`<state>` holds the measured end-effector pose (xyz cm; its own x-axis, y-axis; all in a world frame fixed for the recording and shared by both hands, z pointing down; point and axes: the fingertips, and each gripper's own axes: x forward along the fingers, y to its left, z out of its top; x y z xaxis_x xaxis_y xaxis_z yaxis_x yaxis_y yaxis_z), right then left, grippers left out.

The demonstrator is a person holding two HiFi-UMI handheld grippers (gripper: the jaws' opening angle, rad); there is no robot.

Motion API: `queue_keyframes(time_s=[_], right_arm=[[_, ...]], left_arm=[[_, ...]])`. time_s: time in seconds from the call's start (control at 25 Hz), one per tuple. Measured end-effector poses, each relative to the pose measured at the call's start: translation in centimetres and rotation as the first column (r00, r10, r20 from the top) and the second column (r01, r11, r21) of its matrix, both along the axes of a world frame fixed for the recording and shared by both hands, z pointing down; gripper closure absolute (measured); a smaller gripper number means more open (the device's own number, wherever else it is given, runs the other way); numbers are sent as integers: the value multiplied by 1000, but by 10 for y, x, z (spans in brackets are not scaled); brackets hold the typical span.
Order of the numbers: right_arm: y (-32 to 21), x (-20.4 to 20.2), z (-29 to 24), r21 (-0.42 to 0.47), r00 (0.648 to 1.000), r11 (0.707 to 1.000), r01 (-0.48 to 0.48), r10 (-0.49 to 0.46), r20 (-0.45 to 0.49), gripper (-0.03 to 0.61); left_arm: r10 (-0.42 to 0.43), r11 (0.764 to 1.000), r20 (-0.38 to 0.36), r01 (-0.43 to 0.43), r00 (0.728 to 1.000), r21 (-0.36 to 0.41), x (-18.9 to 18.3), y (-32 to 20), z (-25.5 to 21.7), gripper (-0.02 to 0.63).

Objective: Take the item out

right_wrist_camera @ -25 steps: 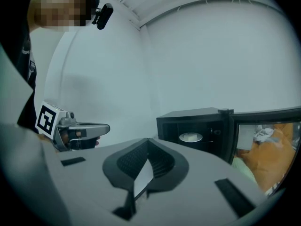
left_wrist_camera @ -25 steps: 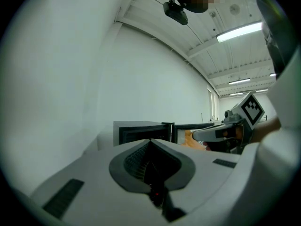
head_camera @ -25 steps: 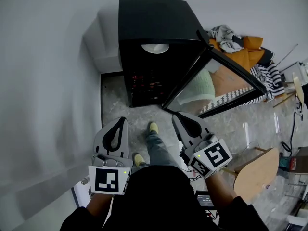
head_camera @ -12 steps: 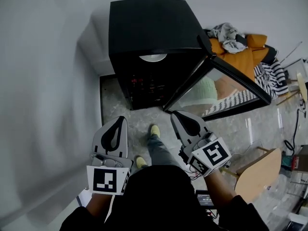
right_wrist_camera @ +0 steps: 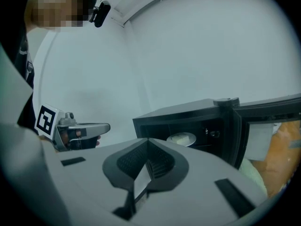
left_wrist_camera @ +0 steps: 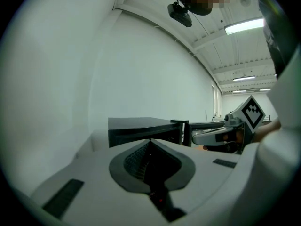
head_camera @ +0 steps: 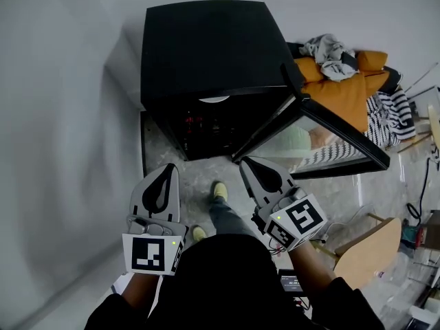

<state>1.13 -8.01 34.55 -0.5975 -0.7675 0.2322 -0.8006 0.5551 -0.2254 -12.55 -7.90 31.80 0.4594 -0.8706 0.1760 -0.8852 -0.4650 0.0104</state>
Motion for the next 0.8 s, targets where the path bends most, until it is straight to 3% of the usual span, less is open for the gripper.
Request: queue_keyframes(time_s=[0.32,0.8], right_arm=[[-34,18,-2,-24,1000,1000,10,-10,24,572],[-62,49,10,-54,995,993,101,-100,30,572]], left_arm=[[-14,1000,12,14,1000,-8,19,-34,-4,606],[-40,999,40,41,998,-3,55,-62,-4,606]])
